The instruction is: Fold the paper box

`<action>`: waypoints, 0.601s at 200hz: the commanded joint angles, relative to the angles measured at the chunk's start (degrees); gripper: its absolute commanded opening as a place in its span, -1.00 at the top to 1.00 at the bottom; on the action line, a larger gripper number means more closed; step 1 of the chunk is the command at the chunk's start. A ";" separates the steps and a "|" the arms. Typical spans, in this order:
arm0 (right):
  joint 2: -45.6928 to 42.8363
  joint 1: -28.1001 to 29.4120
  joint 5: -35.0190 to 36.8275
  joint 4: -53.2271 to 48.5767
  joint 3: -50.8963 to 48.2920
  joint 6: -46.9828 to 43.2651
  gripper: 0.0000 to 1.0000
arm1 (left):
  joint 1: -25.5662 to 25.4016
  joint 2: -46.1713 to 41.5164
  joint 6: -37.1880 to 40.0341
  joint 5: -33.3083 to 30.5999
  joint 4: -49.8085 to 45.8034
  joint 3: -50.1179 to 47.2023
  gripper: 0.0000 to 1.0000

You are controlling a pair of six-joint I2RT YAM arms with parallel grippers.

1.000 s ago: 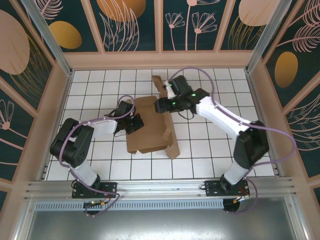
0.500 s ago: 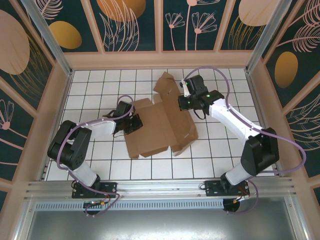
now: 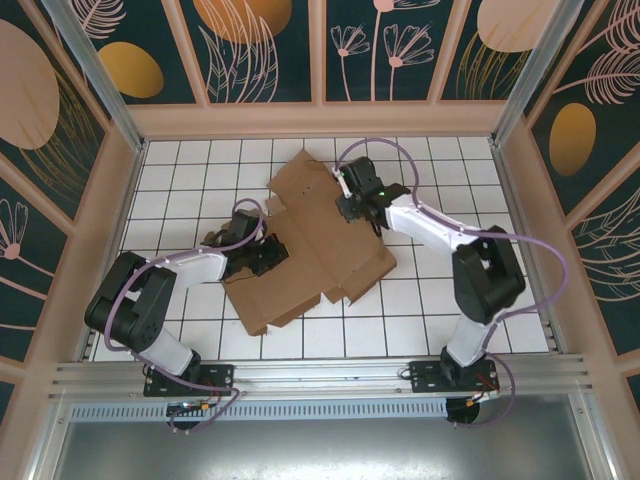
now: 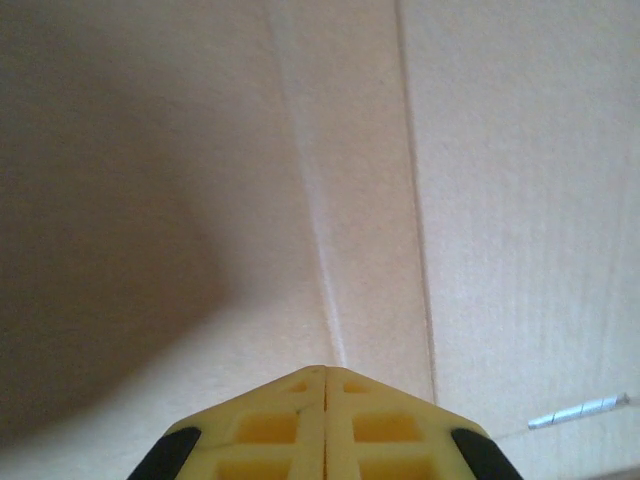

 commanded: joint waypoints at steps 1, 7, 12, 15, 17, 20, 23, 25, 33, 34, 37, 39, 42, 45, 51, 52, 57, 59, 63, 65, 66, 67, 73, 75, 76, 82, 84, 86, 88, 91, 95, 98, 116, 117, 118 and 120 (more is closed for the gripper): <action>3.44 -1.64 8.48 1.96 4.42 1.91 0.36 | 0.10 -2.39 1.47 -2.63 -1.93 1.13 0.85; 3.32 -1.65 9.71 1.40 4.77 3.22 0.27 | 0.37 -3.17 2.22 -3.66 -2.87 1.61 0.84; 2.72 -1.67 10.37 1.30 4.56 4.32 0.17 | 0.61 -3.62 2.93 -4.55 -3.85 2.14 0.84; 2.20 -1.63 10.59 1.37 4.23 4.98 0.12 | 0.84 -3.93 3.45 -5.09 -4.51 2.48 0.83; 1.78 -1.60 10.77 1.48 4.01 5.46 0.10 | 0.93 -4.04 3.76 -5.39 -4.94 2.79 0.83; 1.17 -1.54 11.12 1.79 3.52 6.18 0.07 | 1.11 -4.16 4.22 -5.83 -5.54 3.13 0.83; 0.20 -1.49 11.51 2.27 2.91 6.83 0.05 | 1.30 -4.19 4.64 -6.22 -6.12 3.49 0.83; -0.39 -1.45 11.79 2.71 2.45 7.27 0.03 | 1.44 -4.14 4.91 -6.42 -6.50 3.79 0.83; -3.26 -1.61 11.72 4.47 0.20 9.00 -0.07 | 2.17 -3.87 5.73 -7.05 -7.92 4.66 0.84; -3.65 -1.64 11.57 4.62 -0.10 9.20 -0.08 | 2.29 -3.77 5.82 -7.09 -8.05 4.76 0.84; -4.90 -1.62 11.03 5.34 -1.23 9.87 -0.14 | 2.56 -3.62 6.01 -7.39 -8.65 5.04 0.84; -5.69 -1.66 10.50 5.85 -2.01 10.27 -0.17 | 2.77 -3.50 6.09 -7.57 -9.00 5.21 0.85; -7.03 -1.75 9.41 6.58 -3.13 10.79 -0.20 | 3.05 -3.34 6.24 -7.83 -9.48 5.43 0.86; -8.36 -1.81 8.23 7.55 -4.41 11.34 -0.23 | 3.32 -3.19 6.41 -8.14 -9.96 5.66 0.87; -10.74 -2.00 5.81 9.05 -6.79 12.60 -0.23 | 3.76 -2.88 6.60 -8.98 -10.99 6.05 0.90; -11.04 -1.97 5.40 9.23 -7.20 12.85 -0.21 | 3.87 -2.79 6.61 -9.11 -11.12 6.11 0.91; -12.69 -2.14 2.63 10.01 -8.76 13.88 0.00 | 4.17 -2.61 6.68 -9.87 -11.85 6.30 0.93; -13.12 -2.23 1.39 10.09 -9.37 14.37 0.09 | 4.27 -2.59 6.70 -10.17 -12.09 6.36 0.95; -13.85 -2.35 -2.10 10.17 -10.25 15.23 0.28 | 4.48 -2.38 6.70 -10.70 -12.48 6.43 0.96; -14.10 -2.37 -3.02 10.05 -10.62 15.80 0.37 | 4.55 -2.29 6.66 -10.95 -12.60 6.44 0.97; -14.17 -2.37 -3.45 10.00 -10.78 16.12 0.41 | 4.57 -2.27 6.64 -11.10 -12.67 6.44 0.97; -14.25 -2.37 -3.84 9.88 -10.95 16.37 0.46 | 4.58 -2.22 6.67 -11.23 -12.76 6.44 0.97; -14.46 -2.27 -6.05 8.93 -11.76 17.97 0.72 | 4.73 -1.89 6.64 -11.74 -13.30 6.57 0.99; -14.42 -2.17 -6.66 8.57 -12.03 18.42 0.80 | 4.76 -1.77 6.69 -11.84 -13.46 6.65 1.00; -14.42 -2.19 -6.90 8.47 -12.19 18.66 0.84 | 4.81 -1.70 6.74 -11.95 -13.59 6.68 1.00; -14.24 -1.67 -8.78 7.59 -13.17 19.69 1.00 | 4.91 -1.35 6.90 -12.36 -14.23 6.91 1.00; -14.17 -1.56 -9.26 7.34 -13.57 19.97 1.00 | 4.92 -1.26 7.02 -12.59 -14.44 7.00 1.00; -13.98 -1.34 -9.71 7.08 -13.86 20.33 1.00 | 4.94 -1.13 7.09 -12.80 -14.60 7.04 1.00; -13.91 -1.13 -9.91 6.84 -14.24 20.66 1.00 | 4.95 -1.12 7.18 -13.05 -14.78 7.05 1.00; -13.69 -0.80 -10.01 6.52 -14.81 21.12 1.00 | 4.95 -1.04 7.23 -13.36 -14.92 7.10 1.00; -13.30 -0.29 -9.82 6.08 -15.54 21.80 1.00 | 4.95 -0.95 7.33 -13.70 -14.95 6.97 1.00; -12.99 0.14 -9.67 5.77 -15.93 22.25 1.00 | 4.95 -0.80 7.44 -13.72 -14.91 6.89 1.00; -9.27 2.11 -8.50 2.81 -16.87 25.29 1.00 | 5.03 1.40 8.43 -14.32 -15.74 7.39 1.00; -8.94 2.28 -8.26 2.64 -16.85 25.48 1.00 | 5.04 1.59 8.45 -14.33 -15.83 7.40 1.00; -8.69 2.37 -8.05 2.52 -16.88 25.62 1.00 | 5.04 1.78 8.50 -14.33 -15.83 7.40 1.00; -8.28 2.61 -7.54 2.22 -16.98 25.89 1.00 | 5.04 2.03 8.52 -14.34 -15.90 7.41 1.00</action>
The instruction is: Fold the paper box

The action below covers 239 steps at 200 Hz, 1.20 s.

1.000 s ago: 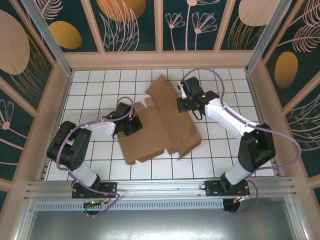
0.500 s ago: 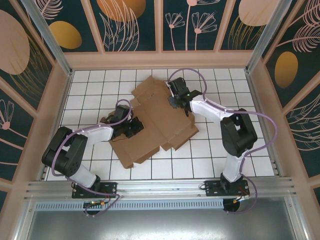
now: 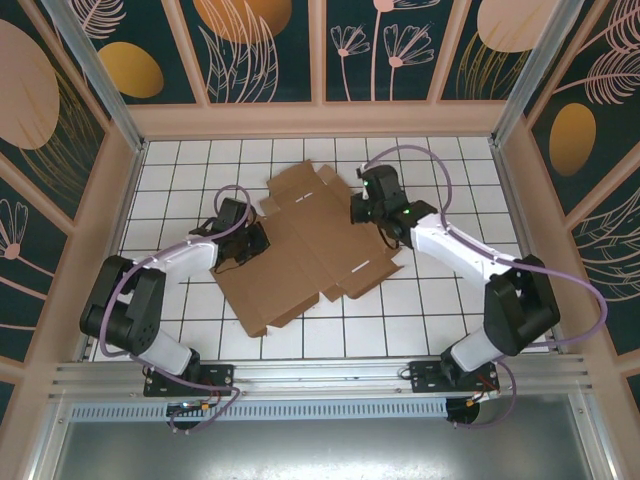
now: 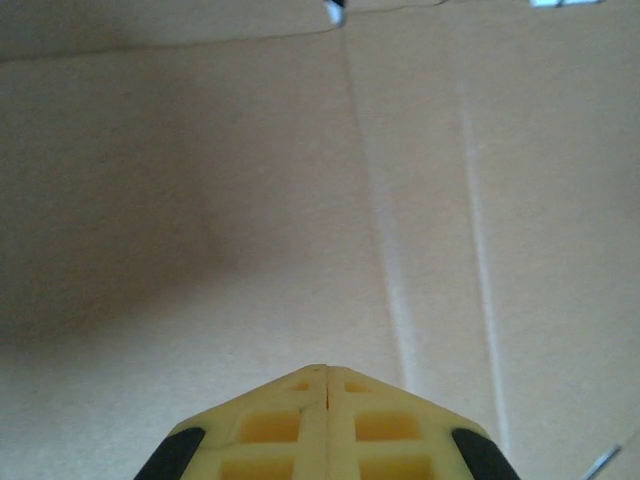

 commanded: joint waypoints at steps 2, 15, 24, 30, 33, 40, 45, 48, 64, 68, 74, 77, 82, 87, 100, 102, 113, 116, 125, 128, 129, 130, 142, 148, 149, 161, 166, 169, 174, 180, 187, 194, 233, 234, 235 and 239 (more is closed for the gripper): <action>6.10 3.02 -1.29 -5.06 -2.60 7.02 1.00 | 0.25 3.29 2.38 -2.45 -3.96 1.64 1.00; 8.68 4.07 -0.92 -5.16 -3.35 7.35 1.00 | 0.25 4.87 2.34 -2.17 -3.60 1.60 1.00; 10.53 4.04 -1.25 -4.87 -3.43 7.95 1.00 | 0.25 5.76 2.32 -2.31 -3.51 1.66 1.00; 12.09 3.92 -1.82 -4.96 -3.10 7.99 1.00 | 0.25 6.35 2.49 -2.43 -3.41 1.73 1.00; 12.82 3.80 -1.93 -5.04 -2.80 7.85 1.00 | 0.32 6.63 2.43 -2.52 -3.41 1.81 1.00; 14.77 3.36 -1.80 -5.50 -1.77 7.65 1.00 | 0.34 7.30 2.56 -2.49 -3.41 2.08 1.00; 16.22 3.01 -1.27 -5.99 -0.86 7.36 1.00 | 0.32 7.70 2.58 -2.17 -3.37 2.23 1.00; 17.06 2.77 -0.92 -6.32 -0.30 7.19 1.00 | 0.34 7.88 2.66 -1.97 -3.29 2.35 1.00; 21.51 1.41 0.61 -7.52 2.92 5.75 1.00 | 0.33 8.18 2.32 -1.19 -3.35 2.47 1.00; 22.56 0.90 0.72 -7.82 3.83 5.44 1.00 | 0.33 8.11 2.20 -0.82 -3.18 2.27 1.00; 24.17 0.03 0.52 -8.38 5.32 4.97 1.00 | 0.34 8.12 1.83 -0.05 -2.78 1.78 1.00; 25.05 -0.43 0.40 -8.65 6.07 4.79 1.00 | 0.26 8.11 1.58 0.27 -2.49 1.38 1.00; 26.29 -1.09 0.09 -9.13 7.30 4.44 1.00 | 0.25 8.11 1.22 0.91 -2.09 0.67 1.00; 27.69 -1.81 -0.06 -9.68 8.39 4.03 1.00 | 0.12 8.08 0.85 1.60 -1.40 -0.17 1.00; 30.52 -2.93 -0.76 -10.39 11.71 2.68 1.00 | -0.46 7.31 0.36 2.91 -0.62 -2.04 1.00; 30.88 -2.98 -0.83 -10.45 12.25 2.42 1.00 | -0.56 7.27 0.34 3.09 -0.60 -2.34 1.00; 33.03 -2.97 -1.10 -11.13 15.20 1.15 1.00 | -1.52 6.76 0.30 4.30 -0.15 -3.38 1.00; 33.57 -2.98 -1.18 -11.32 15.94 0.75 1.00 | -1.85 6.65 0.23 4.97 0.16 -3.69 1.00; 35.14 -2.99 -2.14 -11.90 18.26 -0.34 1.00 | -3.14 6.48 0.36 6.41 0.79 -3.93 1.00; 35.61 -2.99 -2.52 -12.18 19.06 -0.62 1.00 | -3.56 6.52 0.41 6.82 0.80 -3.84 1.00; 35.84 -2.99 -2.66 -12.26 19.38 -0.75 1.00 | -3.76 6.57 0.44 6.93 0.76 -3.77 1.00; 35.96 -2.99 -2.77 -12.34 19.67 -0.86 1.00 | -3.91 6.55 0.50 6.99 0.74 -3.69 1.00; 37.15 -2.99 -3.77 -13.04 21.80 -1.88 1.00 | -5.62 6.95 0.74 7.88 0.63 -2.81 1.00; 37.37 -2.98 -4.53 -13.01 22.15 -2.13 1.00 | -6.10 7.12 0.80 8.17 0.63 -2.44 1.00; 37.38 -2.99 -4.67 -13.03 22.20 -2.17 1.00 | -6.22 7.13 0.77 8.22 0.63 -2.41 1.00; 37.21 -2.99 -4.99 -13.00 21.89 -2.14 1.00 | -6.52 6.83 0.64 7.74 0.25 -1.94 1.00; 36.71 -2.95 -5.69 -12.68 21.12 -1.99 1.00 | -6.46 6.52 0.64 6.93 -0.16 -1.69 1.00; 36.25 -2.99 -6.57 -12.28 20.50 -1.86 1.00 | -6.51 6.23 0.57 6.26 -0.49 -1.53 1.00; 35.30 -2.99 -7.24 -11.52 19.17 -1.71 1.00 | -6.52 5.74 0.63 5.41 -0.82 -1.22 1.00; 33.97 -4.38 -7.76 -10.39 17.57 -1.59 1.00 | -6.53 5.08 0.35 5.33 -0.48 -1.20 1.00; 32.28 -4.81 -8.11 -8.92 15.59 -1.50 1.00 | -6.57 4.48 -0.15 6.18 0.53 -1.29 1.00; 30.05 -5.20 -9.39 -6.99 13.79 -1.72 1.00 | -6.46 4.25 -0.71 7.60 1.56 -1.09 1.00; 19.96 -10.14 -16.85 -0.59 14.06 0.16 0.31 | -6.46 5.32 -1.08 11.23 4.07 4.37 1.00; 19.84 -10.30 -17.03 -0.58 14.29 0.25 0.30 | -6.49 5.40 -1.05 11.24 4.02 4.51 1.00; 19.78 -10.43 -17.20 -0.53 14.49 0.30 0.26 | -6.50 5.48 -1.03 11.21 4.04 4.67 1.00; 19.51 -10.97 -18.00 -0.54 15.32 0.26 0.14 | -6.49 5.79 -0.88 11.09 3.90 5.11 1.00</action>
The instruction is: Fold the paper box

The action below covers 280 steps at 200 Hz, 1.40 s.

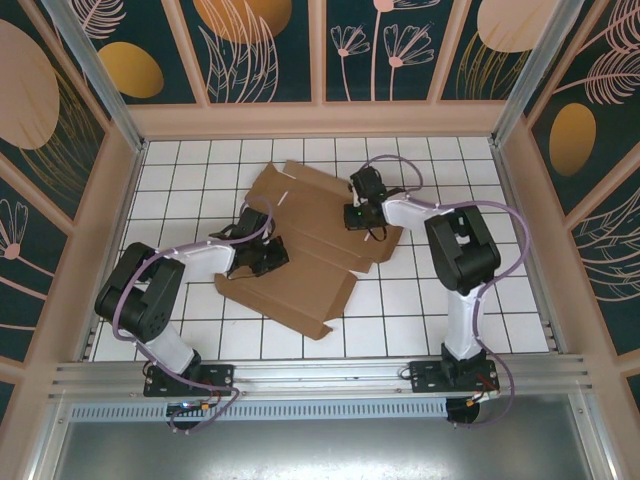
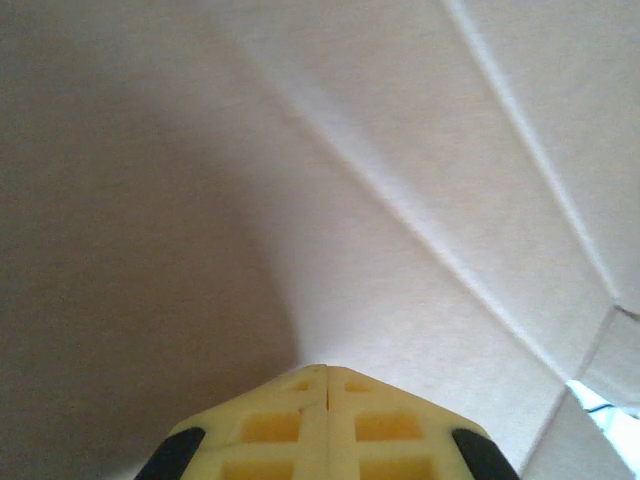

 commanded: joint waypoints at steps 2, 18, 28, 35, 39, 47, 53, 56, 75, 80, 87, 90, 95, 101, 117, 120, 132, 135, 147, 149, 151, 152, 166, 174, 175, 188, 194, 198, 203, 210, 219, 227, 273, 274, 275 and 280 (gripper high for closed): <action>-5.86 -3.44 -6.68 2.42 3.38 0.61 0.07 | -0.22 0.83 -0.39 2.02 0.96 4.72 1.00; -4.54 -4.69 -5.28 -0.82 8.85 -3.54 -0.18 | -0.13 2.64 0.09 1.47 -0.06 6.21 1.00; -2.51 -5.68 -2.69 -2.49 12.24 -6.71 -0.24 | -0.15 3.00 0.64 1.07 -0.36 6.33 1.00; -0.73 -6.61 -2.59 -3.04 14.14 -8.36 -0.27 | -0.13 4.76 0.68 0.18 -0.64 6.00 1.00; 0.32 -7.15 -3.22 -3.12 14.98 -9.21 -0.28 | -0.13 4.96 0.69 -0.25 -0.63 5.68 1.00; 2.67 -7.98 -3.57 -3.93 17.15 -11.19 -0.31 | -0.09 5.38 0.67 -0.72 -0.22 4.88 1.00; 4.35 -8.26 -2.95 -4.68 18.98 -12.70 -0.32 | -0.05 5.58 0.44 -0.84 0.00 4.27 1.00; 5.06 -8.42 -2.46 -4.97 19.90 -13.56 -0.33 | 0.04 5.70 0.34 -0.80 0.22 3.96 1.00; 9.41 -9.52 -3.30 -6.46 24.85 -18.35 -0.39 | 0.39 6.21 0.10 -0.14 1.47 2.52 1.00; 10.33 -9.97 -5.44 -6.84 26.18 -19.01 -0.40 | 0.47 6.43 -0.01 -0.05 1.83 2.27 1.00; 11.86 -10.60 -7.51 -7.61 28.07 -19.35 -0.44 | 0.56 6.75 -0.10 0.28 2.54 1.86 1.00; 12.48 -10.93 -8.43 -8.17 29.06 -19.51 -0.46 | 0.57 6.96 -0.15 0.38 2.69 1.84 1.00; 13.57 -11.33 -10.25 -9.18 30.62 -19.90 -0.50 | 0.57 7.30 -0.18 0.48 2.68 1.97 1.00; 14.62 -11.72 -11.99 -10.03 32.14 -20.26 -0.54 | 0.59 7.86 -0.23 0.67 2.74 2.10 1.00; 15.95 -12.74 -17.46 -10.33 33.10 -21.30 -0.55 | 0.54 8.57 -0.47 1.26 3.37 2.10 1.00; 16.17 -12.93 -18.69 -10.41 33.12 -21.49 -0.56 | 0.61 8.60 -0.47 1.19 3.37 2.10 1.00; 17.05 -13.87 -22.67 -10.47 32.69 -21.92 -0.63 | 0.57 8.94 -0.45 1.27 3.37 2.12 1.00; 17.30 -13.99 -23.18 -10.36 32.49 -21.82 -0.64 | 0.63 9.01 -0.45 1.26 3.41 2.23 1.00; 18.64 -14.91 -25.26 -10.75 32.19 -21.79 -0.65 | 0.66 9.27 -0.33 1.44 3.22 2.19 1.00; 18.81 -15.01 -25.57 -10.83 32.15 -21.75 -0.65 | 0.66 9.28 -0.31 1.44 3.22 2.21 1.00; 19.05 -15.16 -25.85 -10.83 32.07 -21.63 -0.65 | 0.66 9.32 -0.28 1.44 3.22 2.20 1.00; 19.15 -15.17 -26.00 -10.85 32.10 -21.60 -0.66 | 0.66 9.30 -0.28 1.44 3.21 2.19 1.00; 20.71 -15.85 -27.01 -11.12 31.65 -21.30 -0.66 | 0.74 9.21 -0.15 1.45 3.13 2.07 1.00; 21.21 -15.96 -28.45 -10.91 30.92 -21.29 -0.65 | 0.87 9.07 -0.04 1.45 3.08 1.86 1.00; 21.24 -15.96 -28.70 -10.84 30.87 -21.29 -0.64 | 0.90 9.09 -0.03 1.49 3.10 1.81 1.00; 21.69 -15.93 -31.14 -10.51 29.63 -21.39 -0.56 | 1.16 8.73 -0.02 1.45 3.02 1.41 1.00; 21.91 -15.84 -31.77 -10.47 29.27 -21.54 -0.49 | 1.25 8.60 -0.06 1.45 3.02 1.19 1.00; 21.96 -15.82 -32.28 -10.36 28.97 -21.56 -0.45 | 1.34 8.58 -0.02 1.45 3.06 1.07 1.00; 21.97 -15.71 -32.97 -10.18 28.71 -21.72 -0.41 | 1.41 8.57 -0.05 1.51 3.11 1.05 1.00; 21.93 -15.52 -33.39 -10.00 28.36 -21.87 -0.33 | 1.57 8.53 -0.08 1.62 3.19 0.94 1.00; 21.64 -15.18 -32.76 -9.98 28.12 -22.12 -0.20 | 1.64 8.46 -0.03 1.62 3.20 0.72 1.00; 21.17 -14.96 -32.90 -9.97 27.88 -22.60 -0.10 | 1.73 8.32 -0.14 1.59 3.36 0.53 1.00; 15.54 -12.71 -24.88 -7.35 24.16 -25.24 0.43 | 1.81 7.70 -0.56 1.57 3.55 0.70 1.00; 15.28 -12.67 -24.68 -7.26 23.88 -25.34 0.43 | 1.85 7.70 -0.59 1.64 3.59 0.70 1.00; 15.11 -12.52 -24.49 -7.13 23.70 -25.43 0.44 | 1.82 7.66 -0.61 1.63 3.61 0.70 1.00; 14.15 -12.11 -23.21 -6.33 22.74 -25.92 0.47 | 1.80 7.60 -0.62 1.62 3.71 0.66 1.00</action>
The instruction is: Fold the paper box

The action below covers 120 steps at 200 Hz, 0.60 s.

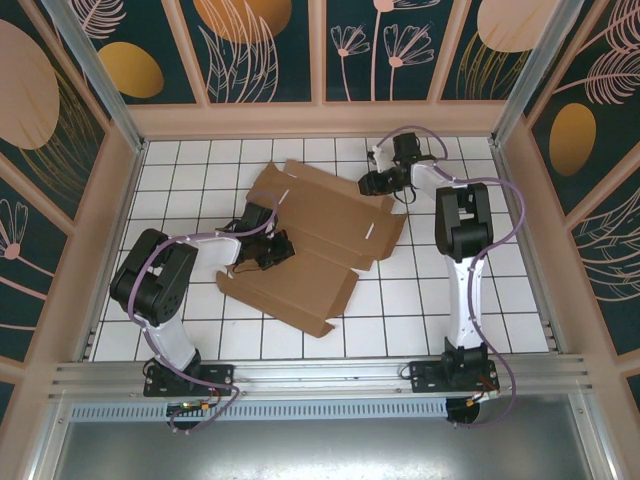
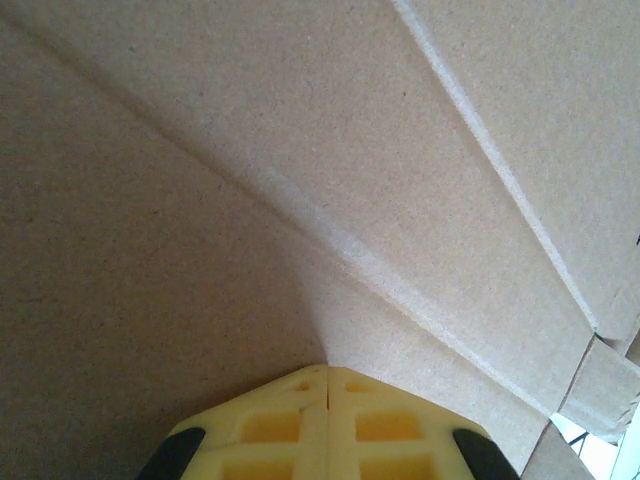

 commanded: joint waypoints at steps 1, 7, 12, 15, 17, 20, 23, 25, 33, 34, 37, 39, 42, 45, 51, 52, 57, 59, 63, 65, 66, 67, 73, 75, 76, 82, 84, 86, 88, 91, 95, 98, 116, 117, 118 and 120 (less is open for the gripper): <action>-5.54 3.41 4.99 0.93 -4.13 -2.49 0.48 | 0.38 0.59 -0.60 -1.48 -1.97 -1.55 1.00; -6.63 3.80 6.36 1.64 -5.20 -3.27 0.51 | 0.39 0.52 -0.65 -1.40 -1.80 -1.55 1.00; -7.34 4.17 7.41 2.17 -5.85 -3.89 0.53 | 0.38 0.61 -0.80 -1.19 -1.62 -1.75 1.00; -7.75 4.43 8.03 2.56 -6.30 -4.12 0.55 | 0.44 0.67 -0.89 -1.14 -1.49 -1.71 1.00; -8.00 4.58 8.35 2.78 -6.51 -4.30 0.56 | 0.42 0.68 -0.97 -1.09 -1.45 -1.78 1.00; -8.34 4.78 8.86 3.01 -6.91 -4.73 0.57 | 0.38 0.68 -1.06 -1.01 -1.31 -1.79 1.00; -8.73 5.08 9.31 3.30 -7.31 -5.09 0.60 | 0.38 0.73 -1.16 -0.96 -1.12 -1.85 1.00; -8.95 5.22 9.77 3.42 -7.41 -5.31 0.60 | 0.38 0.69 -1.22 -0.94 -1.09 -1.88 1.00; -9.89 5.85 11.14 4.20 -8.34 -6.13 0.63 | 0.38 0.68 -1.42 -0.79 -0.79 -2.01 1.00; -10.03 5.89 11.31 4.37 -8.46 -6.21 0.63 | 0.38 0.68 -1.43 -0.79 -0.76 -2.04 1.00; -10.33 6.13 11.96 4.80 -8.86 -6.52 0.68 | 0.38 0.64 -1.51 -0.78 -0.69 -2.06 1.00; -10.58 6.39 12.52 5.16 -9.08 -6.76 0.71 | 0.33 0.56 -1.52 -0.78 -0.65 -2.06 1.00; -10.88 6.58 13.32 5.79 -9.56 -7.15 0.76 | 0.37 0.55 -1.55 -0.70 -0.58 -2.14 1.00; -11.22 6.80 14.50 6.40 -10.03 -7.28 0.78 | 0.38 0.51 -1.61 -0.70 -0.56 -2.15 1.00; -11.87 7.19 16.31 7.12 -10.74 -7.97 0.82 | 0.38 0.29 -1.62 -0.77 -0.75 -2.08 1.00; -11.94 7.26 16.40 7.19 -10.84 -8.27 0.83 | 0.38 0.18 -1.62 -0.77 -0.78 -2.07 1.00; -12.48 7.56 17.24 7.82 -11.44 -9.54 0.85 | 0.38 -0.14 -1.69 -0.89 -1.02 -1.93 1.00; -12.81 7.62 18.17 8.29 -11.79 -9.85 0.85 | 0.38 -0.34 -1.63 -0.87 -1.07 -1.90 1.00; -13.40 7.94 19.97 9.30 -12.61 -10.56 0.85 | 0.38 -0.78 -1.64 -0.93 -1.20 -1.81 1.00; -13.70 8.11 20.90 9.85 -13.01 -10.98 0.85 | 0.42 -0.98 -1.64 -1.02 -1.29 -1.76 1.00; -13.86 8.20 21.33 10.10 -13.21 -11.23 0.85 | 0.49 -1.07 -1.67 -1.03 -1.36 -1.73 1.00; -14.08 8.29 21.68 10.36 -13.48 -11.48 0.85 | 0.52 -1.29 -1.69 -1.04 -1.40 -1.72 1.00; -15.20 8.77 23.92 12.19 -15.01 -13.22 0.87 | 0.52 -2.17 -1.62 -1.31 -1.82 -1.38 1.00; -15.71 9.00 24.76 12.85 -15.65 -13.82 0.87 | 0.55 -2.47 -1.62 -1.33 -1.97 -1.25 1.00; -15.88 9.08 25.15 13.23 -15.98 -14.10 0.88 | 0.55 -2.61 -1.66 -1.36 -2.05 -1.22 1.00; -17.20 9.62 27.93 16.01 -17.90 -15.78 0.91 | 0.76 -3.31 -1.62 -1.48 -2.51 -0.78 1.00; -17.70 9.85 28.95 16.82 -18.64 -16.18 0.93 | 0.87 -3.35 -1.64 -1.48 -2.60 -0.60 0.99; -18.20 10.09 29.91 17.77 -19.20 -16.80 0.95 | 0.92 -3.36 -1.62 -1.44 -2.76 -0.46 0.98; -18.65 10.23 30.85 18.64 -19.95 -17.35 0.97 | 0.97 -4.63 -1.68 -1.41 -2.86 -0.36 0.97; -19.37 10.53 32.04 20.05 -20.86 -18.11 1.00 | 1.16 -5.26 -1.70 -1.40 -3.06 -0.11 0.95; -20.27 10.84 33.53 21.74 -21.98 -19.03 1.00 | 1.25 -5.81 -1.80 -1.32 -3.33 0.24 0.93; -20.94 11.04 34.41 22.99 -22.72 -19.75 1.00 | 1.40 -6.24 -1.85 -1.26 -3.57 0.60 0.91; -24.33 11.93 39.17 28.76 -26.02 -22.55 1.00 | 2.23 -8.39 -1.89 -1.38 -5.12 2.67 0.76; -24.46 11.96 39.30 29.05 -26.09 -22.68 1.00 | 2.27 -8.47 -1.88 -1.43 -5.21 2.90 0.76; -24.69 12.01 39.41 29.28 -26.16 -22.79 1.00 | 2.29 -8.55 -1.88 -1.50 -5.30 3.01 0.74; -25.02 11.99 39.60 29.61 -26.37 -22.96 1.00 | 2.37 -8.77 -1.88 -1.60 -5.52 3.27 0.72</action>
